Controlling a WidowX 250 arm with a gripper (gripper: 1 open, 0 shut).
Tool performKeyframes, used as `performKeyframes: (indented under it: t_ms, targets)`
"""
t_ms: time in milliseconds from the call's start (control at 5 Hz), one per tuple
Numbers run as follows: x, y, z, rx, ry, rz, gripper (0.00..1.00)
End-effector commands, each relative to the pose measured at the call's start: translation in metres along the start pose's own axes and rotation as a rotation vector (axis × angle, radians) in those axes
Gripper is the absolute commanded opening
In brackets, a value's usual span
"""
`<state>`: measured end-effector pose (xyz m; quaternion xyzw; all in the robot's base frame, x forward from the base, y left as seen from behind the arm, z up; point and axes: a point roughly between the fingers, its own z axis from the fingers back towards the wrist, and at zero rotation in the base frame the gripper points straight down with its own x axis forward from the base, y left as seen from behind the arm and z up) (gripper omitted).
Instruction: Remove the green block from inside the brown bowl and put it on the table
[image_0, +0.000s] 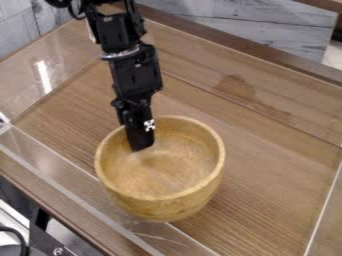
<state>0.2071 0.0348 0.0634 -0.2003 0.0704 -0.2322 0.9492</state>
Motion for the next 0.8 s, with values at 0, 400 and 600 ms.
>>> performKeyframes:
  t_ms: [0,400,600]
  targets:
    - [0.006,-0.003,0.027,0.056,-0.068,0.001,0.00]
    - [0.006,-0.010,0.041,0.046,-0.080,0.029,0.00]
    - [0.006,-0.012,0.045,0.041,-0.086,0.042,0.00]
